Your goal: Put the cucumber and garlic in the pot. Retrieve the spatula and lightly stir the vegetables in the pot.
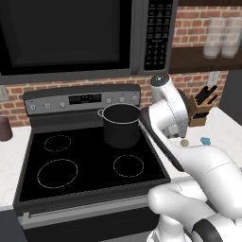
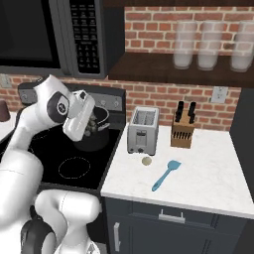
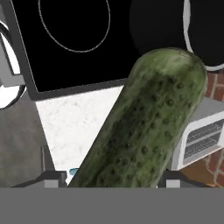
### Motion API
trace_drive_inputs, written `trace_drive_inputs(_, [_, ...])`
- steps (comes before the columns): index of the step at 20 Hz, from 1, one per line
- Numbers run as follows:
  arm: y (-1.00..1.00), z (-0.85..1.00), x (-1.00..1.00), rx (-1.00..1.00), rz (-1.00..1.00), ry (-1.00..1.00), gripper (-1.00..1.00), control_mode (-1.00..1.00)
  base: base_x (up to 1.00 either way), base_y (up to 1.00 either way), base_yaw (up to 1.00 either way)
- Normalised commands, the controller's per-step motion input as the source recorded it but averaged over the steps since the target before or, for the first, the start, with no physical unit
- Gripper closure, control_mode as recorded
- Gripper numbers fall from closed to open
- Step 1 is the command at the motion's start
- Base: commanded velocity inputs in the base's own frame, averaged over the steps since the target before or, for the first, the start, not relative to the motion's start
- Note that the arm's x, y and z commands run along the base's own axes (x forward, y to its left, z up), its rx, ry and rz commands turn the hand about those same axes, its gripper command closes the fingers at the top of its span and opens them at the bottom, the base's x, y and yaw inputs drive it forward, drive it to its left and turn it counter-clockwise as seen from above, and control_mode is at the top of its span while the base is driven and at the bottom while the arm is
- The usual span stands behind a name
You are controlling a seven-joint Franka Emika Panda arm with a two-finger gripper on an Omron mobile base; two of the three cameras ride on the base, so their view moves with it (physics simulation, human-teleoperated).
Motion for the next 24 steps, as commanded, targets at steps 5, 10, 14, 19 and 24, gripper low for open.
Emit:
trace_drive_inputs(5, [0.77, 0.4, 0.6, -0.32, 0.2, 0.31, 1.0, -1.0, 0.0, 0.0, 0.0])
trace_drive_inputs(10, [0.64, 0.02, 0.52, -0.3, 0.0, 0.0, 1.0, -1.0, 0.0, 0.0, 0.0])
trace_drive_inputs(14, [0.28, -0.11, 0.48, -0.19, -0.06, 0.03, 1.0, -1.0, 0.0, 0.0, 0.0])
trace_drive_inputs(19, [0.0, -0.15, 0.42, -0.06, 0.0, 0.18, 1.0, -1.0, 0.0, 0.0, 0.0])
trace_drive_inputs(24, [-0.01, -0.35, 0.39, -0.04, 0.0, 0.1, 1.0, -1.0, 0.0, 0.0, 0.0])
